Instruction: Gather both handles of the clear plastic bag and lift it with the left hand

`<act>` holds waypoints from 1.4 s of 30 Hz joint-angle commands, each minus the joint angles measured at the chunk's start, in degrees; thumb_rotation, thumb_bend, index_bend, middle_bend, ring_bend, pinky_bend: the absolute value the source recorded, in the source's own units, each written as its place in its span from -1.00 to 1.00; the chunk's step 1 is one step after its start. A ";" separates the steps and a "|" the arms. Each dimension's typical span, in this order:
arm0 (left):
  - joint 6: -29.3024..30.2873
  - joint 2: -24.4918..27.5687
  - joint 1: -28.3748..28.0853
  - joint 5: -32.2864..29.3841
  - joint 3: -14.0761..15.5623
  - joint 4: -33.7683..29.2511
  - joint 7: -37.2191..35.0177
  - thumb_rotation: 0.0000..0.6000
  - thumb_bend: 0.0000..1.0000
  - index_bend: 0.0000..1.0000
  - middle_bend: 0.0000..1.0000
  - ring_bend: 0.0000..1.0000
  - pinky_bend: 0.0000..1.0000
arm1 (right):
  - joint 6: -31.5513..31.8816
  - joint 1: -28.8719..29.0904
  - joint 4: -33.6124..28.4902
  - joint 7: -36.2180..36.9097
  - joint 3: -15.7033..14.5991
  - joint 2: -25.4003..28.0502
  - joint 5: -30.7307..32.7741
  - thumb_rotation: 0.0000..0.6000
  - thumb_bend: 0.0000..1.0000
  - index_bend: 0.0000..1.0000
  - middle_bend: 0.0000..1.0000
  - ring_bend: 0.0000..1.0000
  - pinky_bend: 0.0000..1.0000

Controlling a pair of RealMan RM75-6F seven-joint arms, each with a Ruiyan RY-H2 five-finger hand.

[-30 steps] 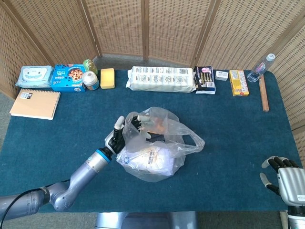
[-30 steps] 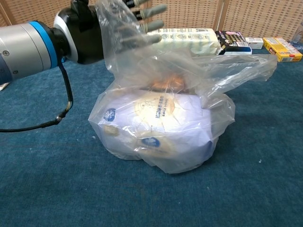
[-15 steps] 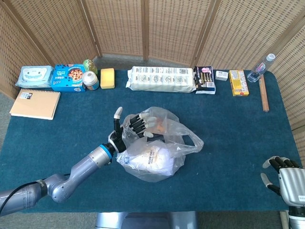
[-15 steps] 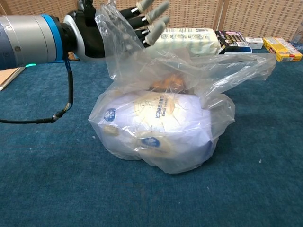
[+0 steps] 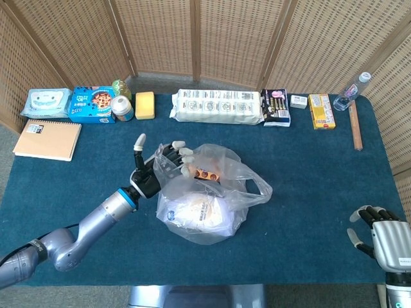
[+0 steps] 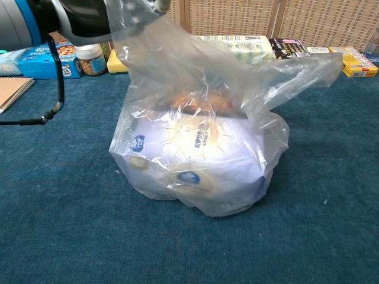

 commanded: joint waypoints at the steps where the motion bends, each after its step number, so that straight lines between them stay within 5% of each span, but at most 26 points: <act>1: 2.10 1.54 -0.57 1.48 1.27 0.56 -1.74 -1.00 -0.65 -0.30 -0.19 -0.26 0.01 | -0.68 0.84 -0.45 0.71 0.45 0.03 -0.30 1.00 -0.39 0.00 -0.06 -0.14 -0.10; 9: 5.48 4.18 -2.79 2.52 3.65 0.87 -0.28 -1.00 -0.65 -0.30 -0.19 -0.22 0.08 | -3.70 4.74 -1.49 3.90 2.46 -0.06 -0.78 1.00 -0.39 -0.08 -0.06 -0.15 -0.09; 31: 5.46 10.82 -12.14 3.48 7.73 1.52 8.51 -1.00 -0.65 -0.30 -0.19 -0.22 -0.22 | -6.60 11.24 1.29 8.83 6.94 -4.60 2.07 1.00 -0.59 -0.40 -0.35 -0.27 -0.11; 42: 5.12 12.00 -14.80 -0.30 8.36 0.67 11.44 -1.00 -0.65 -0.30 -0.19 -0.22 -0.22 | -8.77 13.88 3.48 9.98 6.67 -7.43 2.00 1.00 -0.65 -0.41 -0.37 -0.31 -0.13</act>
